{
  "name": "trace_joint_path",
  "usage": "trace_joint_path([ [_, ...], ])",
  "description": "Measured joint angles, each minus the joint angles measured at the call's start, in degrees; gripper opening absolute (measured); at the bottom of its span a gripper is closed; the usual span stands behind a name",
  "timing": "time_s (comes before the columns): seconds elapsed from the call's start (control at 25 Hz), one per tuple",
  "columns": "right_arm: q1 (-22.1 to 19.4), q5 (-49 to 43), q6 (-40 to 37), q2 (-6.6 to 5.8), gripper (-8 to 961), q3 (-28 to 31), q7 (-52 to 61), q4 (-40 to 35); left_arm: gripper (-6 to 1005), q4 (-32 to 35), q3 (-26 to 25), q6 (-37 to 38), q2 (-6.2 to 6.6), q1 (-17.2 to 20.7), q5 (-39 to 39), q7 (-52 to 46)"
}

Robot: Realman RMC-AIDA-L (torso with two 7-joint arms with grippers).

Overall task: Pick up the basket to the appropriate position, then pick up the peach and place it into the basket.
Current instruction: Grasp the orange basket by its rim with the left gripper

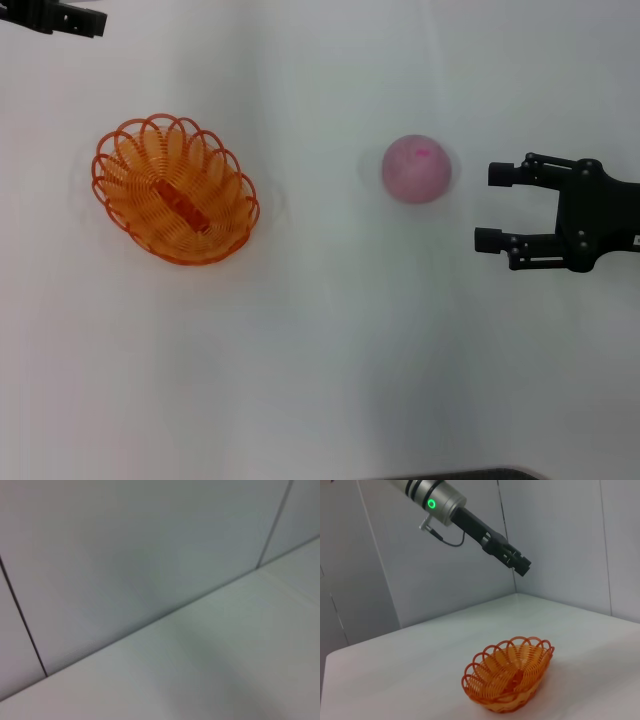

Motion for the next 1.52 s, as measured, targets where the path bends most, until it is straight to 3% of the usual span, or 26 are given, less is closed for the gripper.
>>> trace_joint_path([
  [0.16, 0.49, -0.6, 0.31, 0.16, 902, -0.01, 0.02, 0.0, 723, -1.85, 1.36, 2.98, 1.2, -3.91, 4.54, -2.65],
  [0.44, 1.0, -0.71, 0.37, 0.22, 902, -0.13, 0.04, 0.0, 721, -5.2, 2.44, 4.06, 1.68, -7.48, 9.71, -4.22],
  [0.92, 1.31, -0.72, 1.09, 0.1, 902, -0.46, 0.25, 0.08, 723, -10.25, 4.5, 0.55, 1.65, -8.94, 11.68, -4.42],
  [1.52, 1.63, -0.72, 2.59, 0.21, 902, -2.27, 1.41, 0.09, 722, -24.88, 9.15, -10.75, 1.48, -9.75, 13.49, -3.5],
])
